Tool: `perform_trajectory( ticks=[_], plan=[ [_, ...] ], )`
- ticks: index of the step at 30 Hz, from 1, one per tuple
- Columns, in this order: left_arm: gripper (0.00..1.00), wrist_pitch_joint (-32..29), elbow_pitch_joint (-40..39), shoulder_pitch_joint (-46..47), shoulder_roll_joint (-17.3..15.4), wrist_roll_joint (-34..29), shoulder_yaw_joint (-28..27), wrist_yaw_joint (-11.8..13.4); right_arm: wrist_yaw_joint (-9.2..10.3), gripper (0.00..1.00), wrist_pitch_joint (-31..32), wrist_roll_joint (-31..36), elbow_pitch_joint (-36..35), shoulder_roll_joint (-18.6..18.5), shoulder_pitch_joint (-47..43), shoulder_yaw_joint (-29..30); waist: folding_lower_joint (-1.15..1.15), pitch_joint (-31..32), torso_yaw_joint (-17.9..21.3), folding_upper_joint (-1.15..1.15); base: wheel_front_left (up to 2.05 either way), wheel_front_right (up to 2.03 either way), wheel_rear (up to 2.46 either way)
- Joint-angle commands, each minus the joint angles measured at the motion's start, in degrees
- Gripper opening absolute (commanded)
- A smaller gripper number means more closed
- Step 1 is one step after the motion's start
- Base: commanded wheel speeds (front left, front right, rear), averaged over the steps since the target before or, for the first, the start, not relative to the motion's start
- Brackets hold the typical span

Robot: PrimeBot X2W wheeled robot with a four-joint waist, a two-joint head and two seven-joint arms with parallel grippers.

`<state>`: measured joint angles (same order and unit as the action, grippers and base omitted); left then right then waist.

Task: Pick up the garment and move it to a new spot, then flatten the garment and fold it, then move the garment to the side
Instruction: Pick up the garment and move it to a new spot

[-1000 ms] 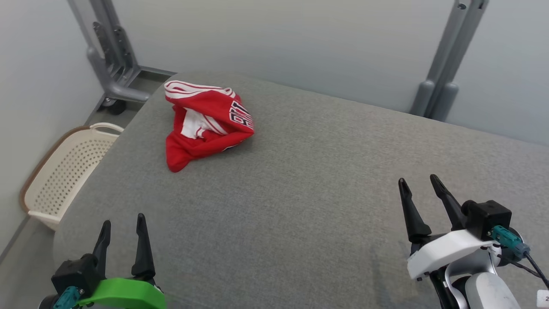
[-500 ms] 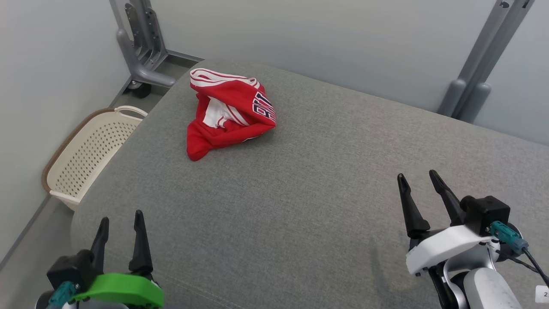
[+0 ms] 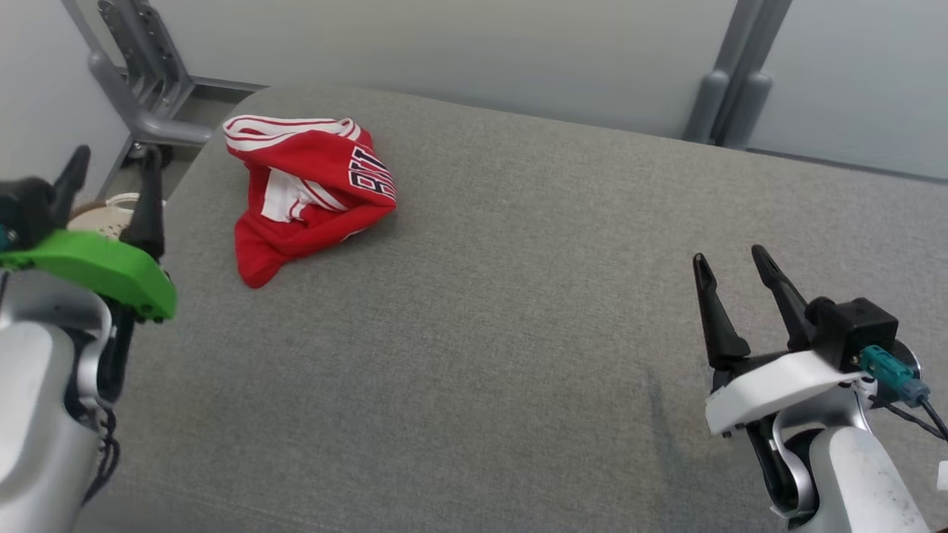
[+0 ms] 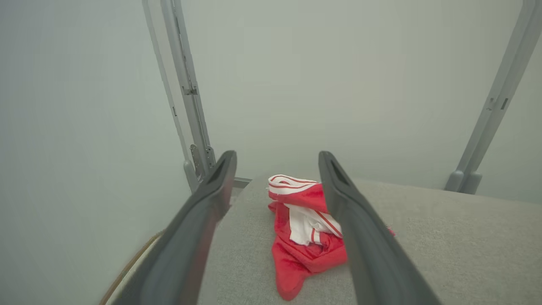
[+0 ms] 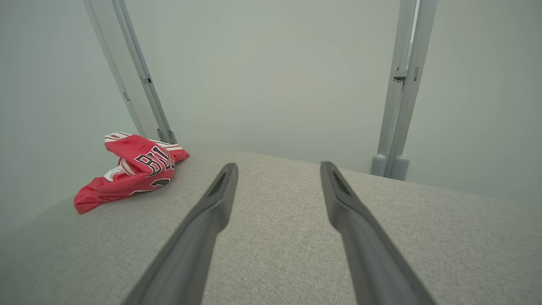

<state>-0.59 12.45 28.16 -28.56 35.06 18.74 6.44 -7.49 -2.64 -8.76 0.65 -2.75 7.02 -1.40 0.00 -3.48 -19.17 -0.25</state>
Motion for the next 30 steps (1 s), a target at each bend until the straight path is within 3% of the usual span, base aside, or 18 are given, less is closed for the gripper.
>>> perform_trajectory(
  ticks=[1, 13, 20, 30],
  plan=[
    [1.0, -0.82, 1.12, 2.04, -0.49, -0.23, 0.05, -0.58, 0.0, 1.0, 0.24, 0.6, -0.63, -0.25, 1.04, -0.12, 0.0, -4.14, 4.16, 0.25, 0.0, 0.0, 0.0],
    [1.0, -10.05, 20.39, 18.39, -3.05, 3.98, -2.61, -3.54, 0.0, 1.0, 2.43, 3.16, -5.66, -0.23, 6.27, -2.01, 0.0, -15.83, 13.56, 0.25, 0.0, 0.0, 0.0],
    [1.0, -8.58, 27.81, 21.86, -2.71, 4.13, -2.76, -4.28, 0.0, 1.0, 3.02, 4.21, -7.55, -0.23, 7.3, -1.64, 0.0, -20.67, 16.08, 0.25, 0.0, 0.0, 0.0],
    [1.0, -6.28, 37.16, 22.75, -0.33, 6.31, -3.67, -4.9, 0.0, 1.0, 3.31, 4.9, -9.0, -0.23, 7.71, -2.0, 0.0, -23.51, 16.69, 0.25, 0.0, 0.0, 0.0]
  ],
)
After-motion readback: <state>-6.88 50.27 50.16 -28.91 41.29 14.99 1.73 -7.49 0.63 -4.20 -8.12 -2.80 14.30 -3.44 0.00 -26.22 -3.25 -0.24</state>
